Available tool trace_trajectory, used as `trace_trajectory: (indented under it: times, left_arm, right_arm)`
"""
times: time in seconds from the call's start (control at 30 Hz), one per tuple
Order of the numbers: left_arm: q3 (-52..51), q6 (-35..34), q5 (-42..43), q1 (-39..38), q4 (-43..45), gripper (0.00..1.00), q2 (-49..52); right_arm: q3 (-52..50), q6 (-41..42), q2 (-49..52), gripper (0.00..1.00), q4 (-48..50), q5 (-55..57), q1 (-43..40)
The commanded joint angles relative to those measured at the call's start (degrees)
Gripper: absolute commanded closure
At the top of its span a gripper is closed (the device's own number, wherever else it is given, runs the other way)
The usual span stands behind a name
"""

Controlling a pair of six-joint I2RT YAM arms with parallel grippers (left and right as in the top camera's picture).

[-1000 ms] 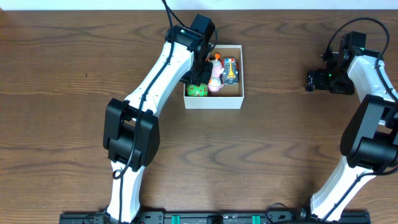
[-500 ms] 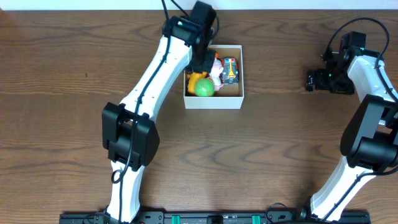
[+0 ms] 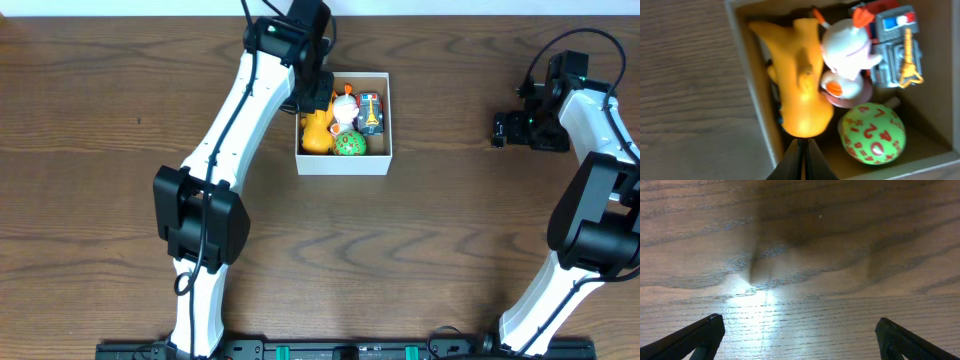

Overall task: Pack container
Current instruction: 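Raise the left gripper and withdraw it up and left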

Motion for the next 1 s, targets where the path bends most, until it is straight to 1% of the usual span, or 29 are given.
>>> trace_trajectory:
  times: [0.0, 0.07, 0.13, 0.23, 0.33, 0.4, 0.5, 0.57, 0.67, 0.7, 0.73, 0.77, 0.8, 0.83, 0.87, 0.93, 0.97]
  left_arm:
    - [0.94, -0.52, 0.2, 0.11, -0.33, 0.94, -1.27]
    - [0.94, -1.62, -1.31, 1.03, -0.33, 0.94, -1.29]
    - [0.94, -6.14, -3.3, 2.62, -0.33, 0.94, -1.27]
    - [0.94, -13.66, -2.36, 6.16, -0.15, 0.94, -1.29]
    - [0.94, -14.53, 0.98, 9.4, -0.39, 0.94, -1.27]
    - [0.94, -14.84, -0.07, 11.23, -0.83, 0.94, -1.29]
    - [0.9, -18.53, -2.86, 14.38, -1.22, 0.94, -1.27]
    - [0.87, -20.63, -3.04, 16.72, -1.14, 0.94, -1.27]
    - [0.87, -21.16, -3.06, 19.12, -1.22, 0.94, -1.27]
    - [0.81, -21.14, -3.26, 19.85, -1.14, 0.92, -1.27]
    - [0.72, -21.14, -3.54, 20.44, -0.92, 0.78, -1.27]
    - [0.55, -21.14, -4.57, 21.14, -0.55, 0.62, -1.27]
    - [0.48, -21.14, -5.68, 21.55, -0.35, 0.54, -1.27]
    - [0.44, -21.14, -7.65, 22.08, -0.11, 0.51, -1.22]
    - [0.44, -21.14, -9.57, 22.51, 0.17, 0.45, -1.16]
    - [0.39, -21.11, -12.5, 23.41, 1.01, 0.21, -1.16]
    - [0.39, -21.11, -13.2, 23.8, 1.44, 0.12, -1.16]
  right_arm:
    - [-0.15, 0.42, -0.61, 0.01, -0.04, -0.24, 0.37]
    - [-0.15, 0.42, -0.61, 0.01, -0.04, -0.24, 0.37]
    - [-0.15, 0.42, -0.61, 0.01, -0.04, -0.24, 0.37]
    - [-0.15, 0.42, -0.61, 0.01, -0.04, -0.24, 0.37]
    - [-0.15, 0.42, -0.61, 0.01, -0.04, -0.24, 0.37]
    - [-0.15, 0.42, -0.61, 0.01, -0.02, -0.24, 0.37]
    - [-0.15, 0.42, -0.61, 0.01, -0.04, -0.24, 0.37]
    - [-0.15, 0.42, -0.61, 0.01, -0.04, -0.24, 0.37]
    - [-0.15, 0.42, -0.61, 0.01, -0.04, -0.24, 0.37]
    - [-0.15, 0.42, -0.61, 0.01, -0.04, -0.24, 0.37]
    - [-0.15, 0.42, -0.61, 0.01, -0.04, -0.24, 0.37]
    - [-0.15, 0.42, -0.61, 0.01, -0.04, -0.24, 0.37]
    - [-0.15, 0.42, -0.61, 0.01, -0.04, -0.24, 0.37]
    - [-0.15, 0.42, -0.61, 0.01, -0.02, -0.24, 0.37]
    - [-0.15, 0.42, -0.61, 0.01, -0.04, -0.24, 0.37]
    - [-0.15, 0.42, -0.61, 0.01, -0.02, -0.24, 0.37]
    - [-0.15, 0.42, -0.61, 0.01, -0.02, -0.24, 0.37]
